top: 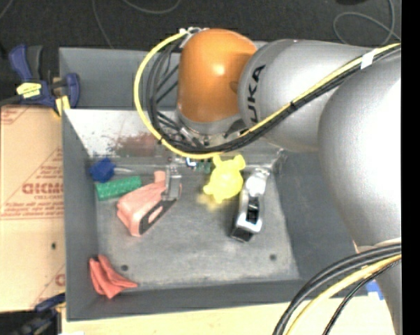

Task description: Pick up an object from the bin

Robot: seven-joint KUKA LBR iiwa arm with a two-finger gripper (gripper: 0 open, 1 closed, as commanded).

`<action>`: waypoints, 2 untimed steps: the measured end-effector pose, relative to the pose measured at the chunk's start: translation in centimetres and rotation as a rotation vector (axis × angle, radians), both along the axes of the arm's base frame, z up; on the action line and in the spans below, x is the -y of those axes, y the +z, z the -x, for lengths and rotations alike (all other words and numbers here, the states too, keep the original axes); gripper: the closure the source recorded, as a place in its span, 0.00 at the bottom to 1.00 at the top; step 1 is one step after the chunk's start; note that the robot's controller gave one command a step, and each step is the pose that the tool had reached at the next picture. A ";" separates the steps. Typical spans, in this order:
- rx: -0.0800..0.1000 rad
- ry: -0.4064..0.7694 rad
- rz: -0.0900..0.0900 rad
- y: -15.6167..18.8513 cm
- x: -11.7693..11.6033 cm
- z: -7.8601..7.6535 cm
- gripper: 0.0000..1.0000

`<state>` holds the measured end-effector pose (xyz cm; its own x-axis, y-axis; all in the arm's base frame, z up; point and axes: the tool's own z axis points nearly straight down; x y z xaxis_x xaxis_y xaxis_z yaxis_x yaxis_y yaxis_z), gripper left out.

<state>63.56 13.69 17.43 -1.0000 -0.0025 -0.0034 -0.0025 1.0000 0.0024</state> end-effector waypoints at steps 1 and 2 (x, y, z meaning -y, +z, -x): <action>0.006 0.079 0.002 -2.4 0.2 0.1 0.00; 0.014 0.089 -0.003 -8.0 1.6 0.1 0.00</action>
Offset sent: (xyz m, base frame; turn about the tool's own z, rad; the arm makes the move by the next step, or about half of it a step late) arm -0.0051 -0.0234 -0.1043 -0.0644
